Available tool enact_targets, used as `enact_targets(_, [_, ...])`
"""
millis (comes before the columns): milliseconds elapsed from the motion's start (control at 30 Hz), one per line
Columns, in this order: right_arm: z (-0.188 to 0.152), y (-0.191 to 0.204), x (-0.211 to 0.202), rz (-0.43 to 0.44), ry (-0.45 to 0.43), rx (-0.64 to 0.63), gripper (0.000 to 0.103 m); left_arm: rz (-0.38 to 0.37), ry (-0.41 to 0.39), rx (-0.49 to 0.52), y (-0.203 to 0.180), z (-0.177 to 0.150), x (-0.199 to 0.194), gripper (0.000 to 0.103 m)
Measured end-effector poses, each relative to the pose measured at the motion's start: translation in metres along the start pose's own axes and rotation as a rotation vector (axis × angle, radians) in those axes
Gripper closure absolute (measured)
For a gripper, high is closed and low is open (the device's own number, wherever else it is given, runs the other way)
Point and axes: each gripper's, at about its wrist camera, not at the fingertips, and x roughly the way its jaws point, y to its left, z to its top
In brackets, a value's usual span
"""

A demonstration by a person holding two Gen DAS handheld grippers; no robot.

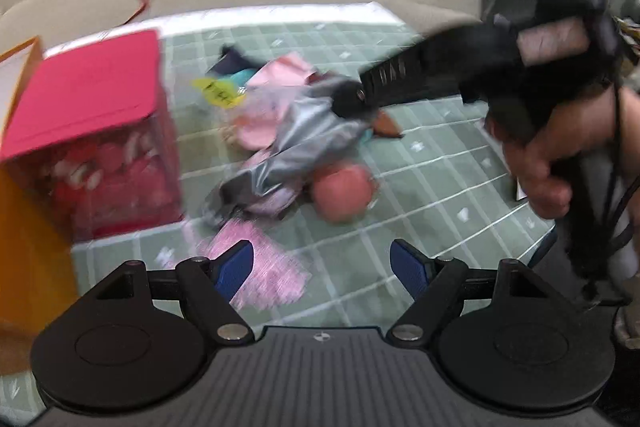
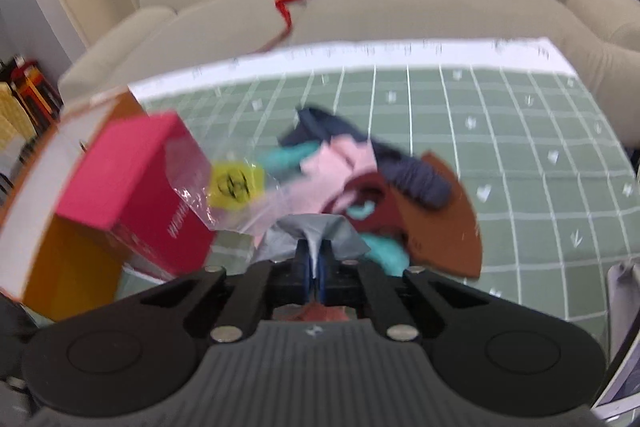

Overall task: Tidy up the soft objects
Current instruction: 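Grasp the grey silver fabric with the right tool, then grasp the pink ball with the left tool while the right tool holds the grey fabric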

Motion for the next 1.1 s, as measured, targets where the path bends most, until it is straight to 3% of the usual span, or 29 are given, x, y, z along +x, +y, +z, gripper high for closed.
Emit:
enact_targets(133, [0.006,-0.001,-0.016,-0.003,-0.046,-0.006,0.102,-0.006,-0.053,0.096,-0.013,0.001,0.019,0.012])
enact_targets(300, [0.004,-0.005,-0.019,0.008,-0.051,0.006,0.101,0.021,-0.057,0.168,-0.032,0.003,0.046,0.012])
enact_targets(633, [0.001,-0.012,-0.015,0.07,-0.055,0.041,0.099,-0.011,-0.081,0.036,-0.023,0.011,0.077,0.015])
enact_targets(700, [0.0,-0.015,-0.015,0.075,-0.051,0.051,0.099,-0.001,-0.101,0.022,-0.02,0.013,0.08,0.02])
enact_targets(800, [0.0,-0.018,-0.014,0.076,-0.047,0.058,0.099,0.006,-0.113,-0.018,-0.011,0.012,0.084,0.039])
enact_targets(1000, [0.0,-0.021,-0.012,0.073,-0.047,0.067,0.097,-0.015,-0.115,-0.026,-0.002,0.004,0.073,0.048])
enact_targets(1100, [0.0,-0.022,-0.01,0.069,-0.044,0.078,0.097,0.029,-0.053,-0.013,-0.003,0.004,0.06,0.048])
